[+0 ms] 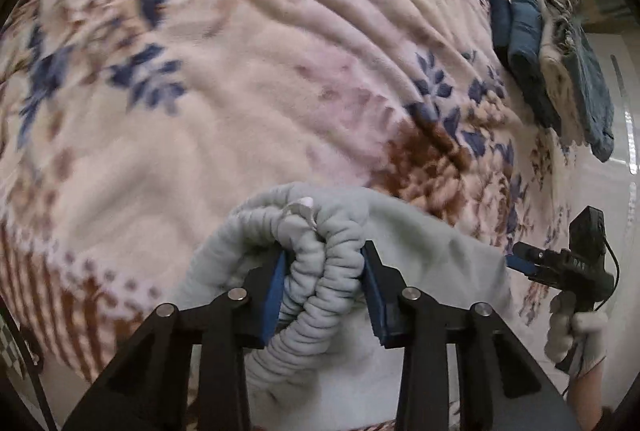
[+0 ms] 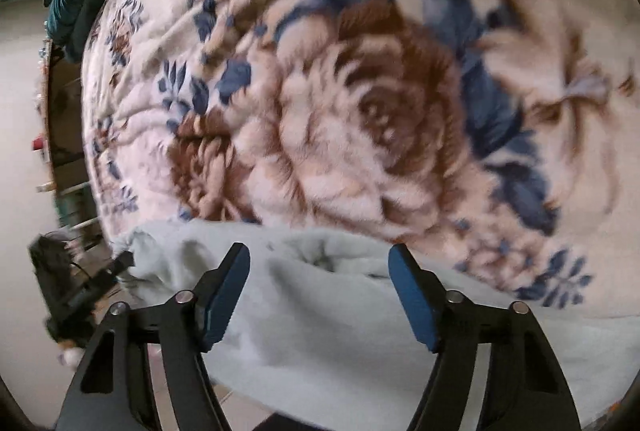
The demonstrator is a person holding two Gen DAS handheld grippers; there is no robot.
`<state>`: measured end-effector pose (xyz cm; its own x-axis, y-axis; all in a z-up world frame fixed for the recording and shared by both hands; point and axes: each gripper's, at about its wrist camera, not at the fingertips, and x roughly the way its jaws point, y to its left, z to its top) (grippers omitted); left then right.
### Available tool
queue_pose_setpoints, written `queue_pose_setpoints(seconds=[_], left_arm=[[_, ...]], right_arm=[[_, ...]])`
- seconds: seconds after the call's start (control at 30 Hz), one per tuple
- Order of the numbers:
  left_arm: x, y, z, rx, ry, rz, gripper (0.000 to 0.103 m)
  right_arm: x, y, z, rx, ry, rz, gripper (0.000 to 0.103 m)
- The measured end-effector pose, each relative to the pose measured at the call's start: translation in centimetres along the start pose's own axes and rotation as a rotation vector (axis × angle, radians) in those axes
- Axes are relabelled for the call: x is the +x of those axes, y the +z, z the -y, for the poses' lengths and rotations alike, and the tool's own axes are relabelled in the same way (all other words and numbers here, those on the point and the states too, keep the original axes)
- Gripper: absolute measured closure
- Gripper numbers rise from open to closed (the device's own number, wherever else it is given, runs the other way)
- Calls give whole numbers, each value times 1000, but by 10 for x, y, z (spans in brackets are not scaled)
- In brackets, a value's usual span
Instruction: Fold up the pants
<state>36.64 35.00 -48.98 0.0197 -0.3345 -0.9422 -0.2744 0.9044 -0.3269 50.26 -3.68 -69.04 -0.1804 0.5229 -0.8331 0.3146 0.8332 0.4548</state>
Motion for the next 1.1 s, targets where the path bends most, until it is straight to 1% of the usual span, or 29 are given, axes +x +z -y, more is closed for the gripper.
queue_pose_setpoints(seconds=[0.07,0.1,0.13,0.17,0.2,0.27,0.33,0.4,0.47,0.53,0.57,0.6,0.63,0.67,0.7,0.73,0.77,0.8,0.83,0.87,0.9,0.93,0.97,1.03,1.07,1.1], left_arm=[[-1,-9,-14,-42,15,3,72],[0,-9,-19,-55,14,-2,72],[-1,-10,-24,-65,29,2,72],[-2,-12,-25,-73,32,11,72],[-3,-15,-23,-68,33,12,72],[-7,-21,-16,-37,68,30,72],[-8,-25,-10,-24,96,42,72],[-11,-29,-7,-24,112,53,72],[-13,-33,-3,-23,129,61,72],[-14,-36,-3,-24,140,61,72],[-14,-37,-3,-27,146,63,72],[-14,-38,-3,-30,150,66,72],[-14,-38,-3,-32,156,69,72],[-13,-39,-2,-34,161,73,72],[-13,-38,-2,-35,166,76,72],[-12,-38,-2,-36,170,76,72],[-12,-37,-1,-32,178,77,72],[-11,-37,-1,-29,186,78,72],[-10,-35,-1,-28,193,77,72],[-9,-34,-1,-27,199,75,72],[-9,-32,-2,-26,206,73,71],[-8,-31,-4,-28,209,70,71],[-8,-29,-5,-29,210,66,71],[-7,-28,-4,-20,215,62,68],[-8,-28,-3,-14,224,62,68],[-11,-29,-2,-11,228,61,66]], right_arm=[[9,3,12,31,10,-42,41],[14,4,18,50,7,-65,41],[19,3,25,71,16,-90,43],[23,1,30,82,30,-112,49],[25,-5,33,83,39,-130,50],[30,-21,34,56,72,-186,52],[40,-43,32,11,95,-274,52],[46,-58,31,-44,101,-310,52],[47,-60,32,-59,122,-291,52],[47,-55,36,-41,151,-264,52],[49,-50,39,-23,183,-247,51],[53,-44,41,-5,240,-228,49],[57,-37,41,10,293,-221,45],[64,-32,41,30,353,-229,42],[77,-25,42,68,427,-248,42],[87,-20,41,89,478,-263,42],[99,-17,38,91,509,-290,42],[112,-14,33,93,518,-314,41],[122,-13,29,104,510,-317,45],[126,-13,26,111,497,-312,69],[125,-12,26,121,487,-314,80],[117,-11,26,137,516,-291,84],[100,-8,30,152,560,-231,85],[72,-5,40,190,662,-157,85],[64,-6,42,195,678,-140,85],[61,-8,41,183,666,-136,85]])
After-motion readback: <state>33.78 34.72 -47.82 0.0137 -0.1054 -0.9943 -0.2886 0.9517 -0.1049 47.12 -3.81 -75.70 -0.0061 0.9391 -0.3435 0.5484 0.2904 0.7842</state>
